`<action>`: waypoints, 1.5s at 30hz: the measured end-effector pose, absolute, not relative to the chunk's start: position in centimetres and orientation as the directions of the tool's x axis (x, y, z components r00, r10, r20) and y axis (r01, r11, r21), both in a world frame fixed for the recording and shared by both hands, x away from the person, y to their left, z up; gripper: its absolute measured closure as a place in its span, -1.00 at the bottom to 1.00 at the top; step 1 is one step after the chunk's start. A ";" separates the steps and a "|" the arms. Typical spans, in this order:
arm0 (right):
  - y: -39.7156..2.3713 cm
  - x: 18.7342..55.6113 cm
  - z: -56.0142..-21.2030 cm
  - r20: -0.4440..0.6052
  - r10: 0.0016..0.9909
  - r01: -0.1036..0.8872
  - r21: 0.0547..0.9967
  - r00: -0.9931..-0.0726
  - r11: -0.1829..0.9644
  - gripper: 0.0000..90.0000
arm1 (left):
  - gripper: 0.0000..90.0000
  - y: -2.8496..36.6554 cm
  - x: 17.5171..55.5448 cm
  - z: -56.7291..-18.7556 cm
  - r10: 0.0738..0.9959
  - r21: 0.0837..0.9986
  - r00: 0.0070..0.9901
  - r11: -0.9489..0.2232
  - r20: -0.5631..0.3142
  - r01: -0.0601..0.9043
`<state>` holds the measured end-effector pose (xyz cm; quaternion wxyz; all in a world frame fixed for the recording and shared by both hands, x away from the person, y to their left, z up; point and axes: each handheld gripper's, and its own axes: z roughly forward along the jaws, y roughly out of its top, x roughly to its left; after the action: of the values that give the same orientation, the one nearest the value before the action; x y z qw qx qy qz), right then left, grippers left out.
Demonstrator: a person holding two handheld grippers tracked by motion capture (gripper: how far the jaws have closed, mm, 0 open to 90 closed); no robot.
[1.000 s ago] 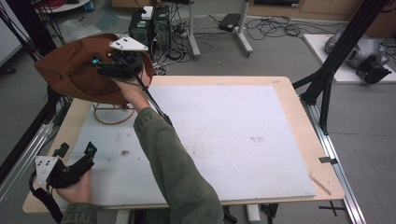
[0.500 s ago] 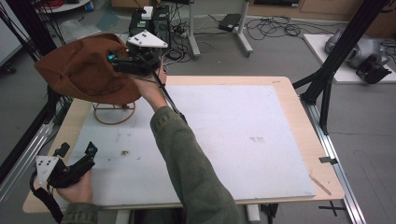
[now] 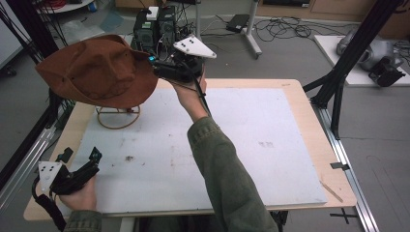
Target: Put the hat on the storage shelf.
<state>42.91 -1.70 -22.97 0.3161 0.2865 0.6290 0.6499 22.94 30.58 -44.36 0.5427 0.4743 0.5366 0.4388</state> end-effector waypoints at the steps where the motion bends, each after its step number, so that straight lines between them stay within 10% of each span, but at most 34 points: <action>1: -2.2 42.8 -23.0 -0.026 0.772 -0.052 0.999 -0.635 -0.010 -0.74 | -0.75 30.5 22.9 -44.4 0.985 0.986 0.040 0.164 -0.165 0.033; 45: -26.6 31.9 -41.0 0.088 0.947 0.101 0.993 -0.308 -0.059 -0.74 | -0.75 30.1 23.3 -44.3 0.984 0.985 0.050 0.168 -0.170 0.036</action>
<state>31.89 -26.64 -40.96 0.3727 0.4552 0.5757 0.5679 23.32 30.06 -44.34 0.5457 0.4767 0.5350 0.4345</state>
